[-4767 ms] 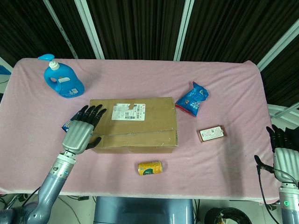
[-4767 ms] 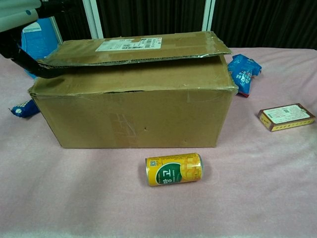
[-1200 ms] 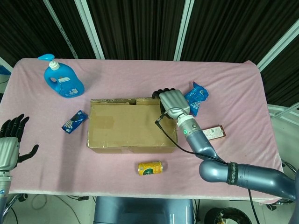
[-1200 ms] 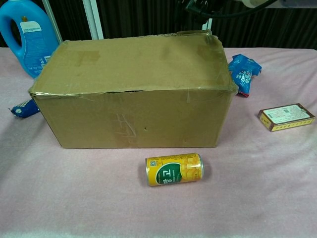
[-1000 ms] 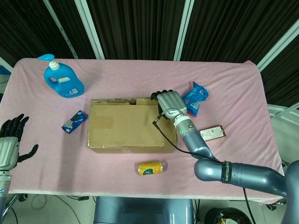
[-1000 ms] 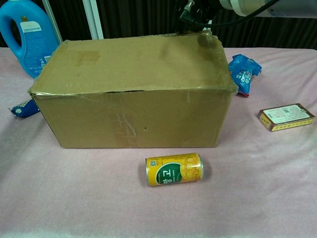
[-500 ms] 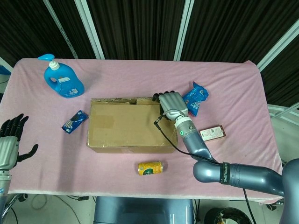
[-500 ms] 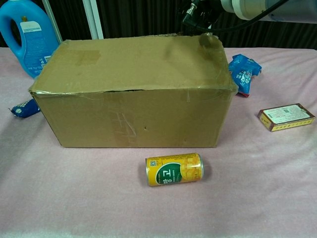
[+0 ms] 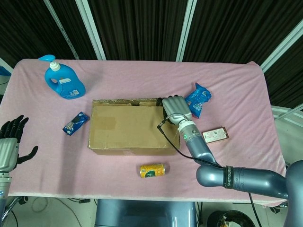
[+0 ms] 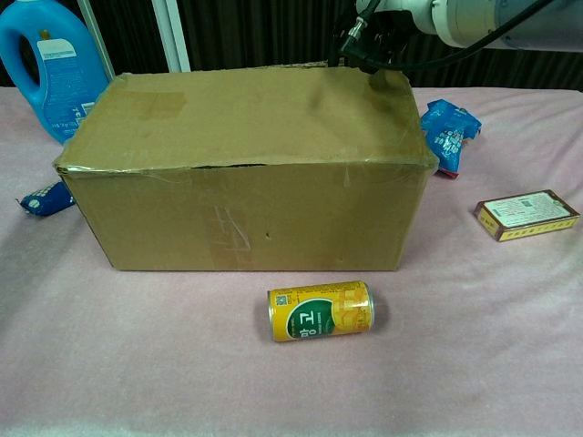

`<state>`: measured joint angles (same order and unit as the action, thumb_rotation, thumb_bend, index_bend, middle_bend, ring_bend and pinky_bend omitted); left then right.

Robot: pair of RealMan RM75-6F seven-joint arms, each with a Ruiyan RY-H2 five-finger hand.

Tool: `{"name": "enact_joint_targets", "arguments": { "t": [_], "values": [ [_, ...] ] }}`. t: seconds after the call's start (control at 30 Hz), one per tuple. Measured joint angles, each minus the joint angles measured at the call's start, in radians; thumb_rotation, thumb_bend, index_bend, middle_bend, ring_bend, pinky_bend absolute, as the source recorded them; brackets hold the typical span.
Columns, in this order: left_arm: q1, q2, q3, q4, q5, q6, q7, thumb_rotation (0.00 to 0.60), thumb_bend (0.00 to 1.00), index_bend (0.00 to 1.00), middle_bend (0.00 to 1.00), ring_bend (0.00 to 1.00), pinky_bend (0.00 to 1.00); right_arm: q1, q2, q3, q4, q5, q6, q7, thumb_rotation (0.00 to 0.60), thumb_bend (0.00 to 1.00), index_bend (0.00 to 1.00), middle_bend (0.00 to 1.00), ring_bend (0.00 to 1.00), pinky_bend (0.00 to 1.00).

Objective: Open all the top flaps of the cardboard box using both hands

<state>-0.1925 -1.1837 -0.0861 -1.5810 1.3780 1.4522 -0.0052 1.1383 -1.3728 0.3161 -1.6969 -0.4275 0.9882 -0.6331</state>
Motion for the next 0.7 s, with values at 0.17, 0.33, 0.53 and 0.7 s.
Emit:
{"name": "enact_joint_targets", "arguments": {
  "t": [0.17,0.33,0.53,0.7],
  "values": [
    [0.001,0.002,-0.004,-0.003,-0.004,-0.008,-0.003,0.600,0.26,0.00,0.00,0.00,0.00,0.005,-0.003,-0.005,-0.001,0.012,0.009,-0.001,0.600,1.00,0.37,0.54,0.53,0.42],
    [0.002,0.003,-0.007,-0.004,-0.006,-0.012,-0.005,0.600,0.26,0.00,0.00,0.00,0.00,0.009,-0.009,0.010,-0.003,0.004,0.027,0.015,0.600,1.00,0.35,0.55,0.57,0.43],
    [0.003,0.002,-0.012,-0.005,-0.005,-0.014,-0.011,0.600,0.26,0.00,0.00,0.00,0.00,0.009,-0.005,0.062,-0.033,0.040,0.036,0.065,0.600,1.00,0.29,0.54,0.57,0.43],
    [0.004,0.001,-0.013,-0.003,-0.001,-0.014,-0.010,0.600,0.26,0.00,0.00,0.00,0.00,0.009,0.012,0.130,-0.082,0.141,0.036,0.123,0.600,1.00,0.26,0.54,0.57,0.43]
  ]
}}
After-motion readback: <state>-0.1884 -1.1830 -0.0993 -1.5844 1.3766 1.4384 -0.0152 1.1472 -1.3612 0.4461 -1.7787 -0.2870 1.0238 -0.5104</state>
